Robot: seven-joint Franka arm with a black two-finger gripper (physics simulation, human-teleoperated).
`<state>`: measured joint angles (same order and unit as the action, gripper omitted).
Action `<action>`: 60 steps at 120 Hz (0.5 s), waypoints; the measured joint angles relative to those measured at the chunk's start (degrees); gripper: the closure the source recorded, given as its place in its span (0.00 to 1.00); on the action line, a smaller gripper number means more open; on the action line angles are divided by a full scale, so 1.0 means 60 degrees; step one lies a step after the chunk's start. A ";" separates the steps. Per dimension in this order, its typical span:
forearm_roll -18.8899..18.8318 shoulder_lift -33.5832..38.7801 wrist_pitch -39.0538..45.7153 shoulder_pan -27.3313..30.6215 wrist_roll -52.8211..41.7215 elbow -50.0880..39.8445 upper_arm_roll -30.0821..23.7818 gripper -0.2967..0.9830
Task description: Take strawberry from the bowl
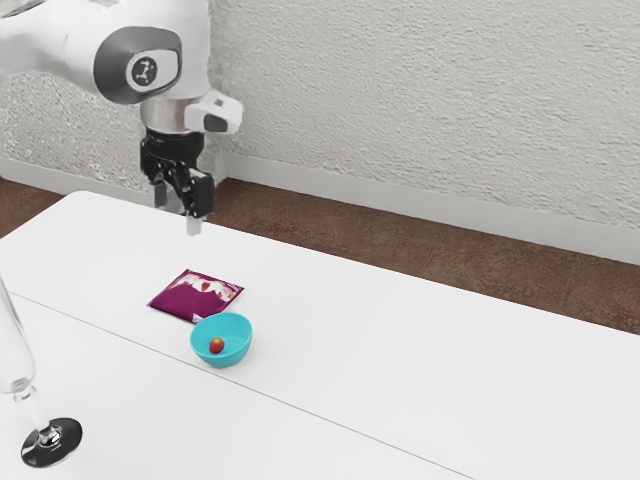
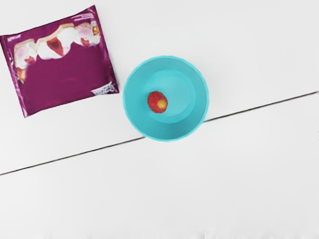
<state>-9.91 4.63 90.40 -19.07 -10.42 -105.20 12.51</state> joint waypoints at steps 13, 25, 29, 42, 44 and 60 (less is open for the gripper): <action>0.0027 -0.0615 0.1822 0.1659 -0.1054 -0.1892 0.0497 0.24; 0.0029 -0.1453 0.3252 0.2975 -0.1904 -0.2412 0.0574 0.26; 0.0011 -0.1624 0.3670 0.2697 -0.2185 -0.2474 0.0566 0.27; 0.0022 -0.2783 0.4706 0.0885 -0.3082 -0.1981 0.0142 0.32; 0.0028 -0.2949 0.4861 0.0942 -0.3237 -0.1934 -0.0007 0.33; 0.0022 -0.3568 0.5777 0.1603 -0.4385 -0.1817 -0.0567 0.41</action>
<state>-9.78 -16.77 125.06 -9.45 -36.73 -116.10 9.11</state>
